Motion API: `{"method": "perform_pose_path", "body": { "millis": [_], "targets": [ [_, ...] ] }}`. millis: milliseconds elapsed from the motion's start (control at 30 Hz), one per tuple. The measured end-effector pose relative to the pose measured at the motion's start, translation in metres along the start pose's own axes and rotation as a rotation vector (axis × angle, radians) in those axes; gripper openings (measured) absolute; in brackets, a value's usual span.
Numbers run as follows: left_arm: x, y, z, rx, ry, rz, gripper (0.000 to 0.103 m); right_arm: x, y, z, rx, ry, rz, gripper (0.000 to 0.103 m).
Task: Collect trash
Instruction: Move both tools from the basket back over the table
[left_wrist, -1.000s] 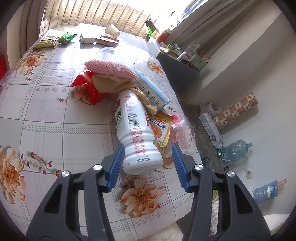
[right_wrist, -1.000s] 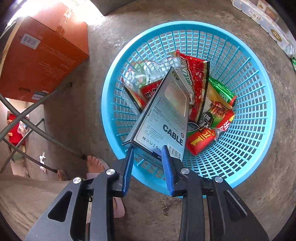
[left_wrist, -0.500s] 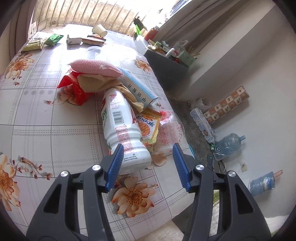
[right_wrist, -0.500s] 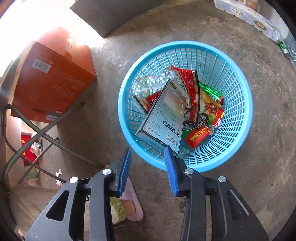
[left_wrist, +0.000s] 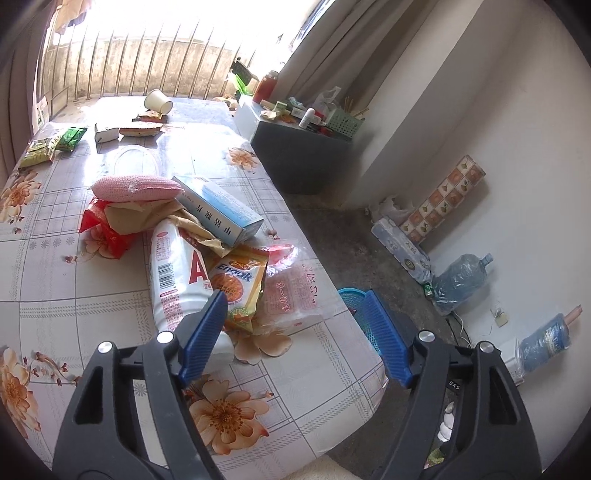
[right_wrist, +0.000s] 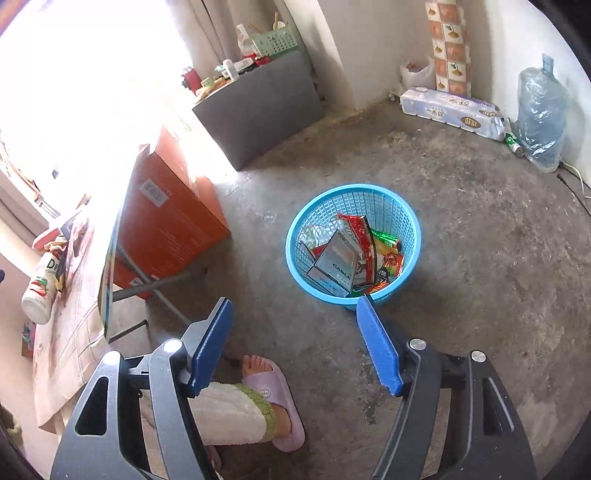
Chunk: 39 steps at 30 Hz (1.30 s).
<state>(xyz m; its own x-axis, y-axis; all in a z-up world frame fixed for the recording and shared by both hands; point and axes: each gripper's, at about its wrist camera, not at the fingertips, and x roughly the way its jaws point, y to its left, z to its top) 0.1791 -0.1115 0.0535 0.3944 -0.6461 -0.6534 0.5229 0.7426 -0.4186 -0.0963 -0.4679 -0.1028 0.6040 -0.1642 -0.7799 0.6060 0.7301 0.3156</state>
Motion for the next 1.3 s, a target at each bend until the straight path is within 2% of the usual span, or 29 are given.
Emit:
{"method": "perform_pose_path", "body": {
  "millis": [133, 267, 400, 533, 733, 1067, 1300],
  "targets": [
    [-0.003, -0.003, 0.000, 0.007, -0.024, 0.029, 0.084, -0.024, 0.014, 0.004, -0.062, -0.099, -0.080, 0.080],
    [-0.009, -0.002, 0.001, -0.011, -0.054, 0.037, 0.086, -0.048, 0.027, 0.009, -0.087, -0.206, -0.108, 0.090],
    [-0.013, -0.001, 0.003, -0.017, -0.083, 0.051, 0.090, -0.064, 0.037, 0.011, -0.125, -0.285, -0.149, 0.093],
    [-0.015, -0.001, 0.004, -0.022, -0.082, 0.074, 0.092, -0.075, 0.043, 0.011, -0.121, -0.324, -0.141, 0.093],
    [-0.011, -0.001, 0.002, -0.036, -0.057, 0.112, 0.093, -0.070, 0.048, 0.009, -0.127, -0.330, -0.154, 0.095],
    [0.007, -0.013, 0.010, -0.035, -0.065, 0.100, 0.094, -0.051, 0.044, 0.007, -0.139, -0.304, -0.170, 0.095],
    [0.017, -0.021, 0.012, 0.004, -0.081, 0.098, 0.094, -0.047, 0.044, 0.009, -0.132, -0.304, -0.155, 0.095]
  ]
}}
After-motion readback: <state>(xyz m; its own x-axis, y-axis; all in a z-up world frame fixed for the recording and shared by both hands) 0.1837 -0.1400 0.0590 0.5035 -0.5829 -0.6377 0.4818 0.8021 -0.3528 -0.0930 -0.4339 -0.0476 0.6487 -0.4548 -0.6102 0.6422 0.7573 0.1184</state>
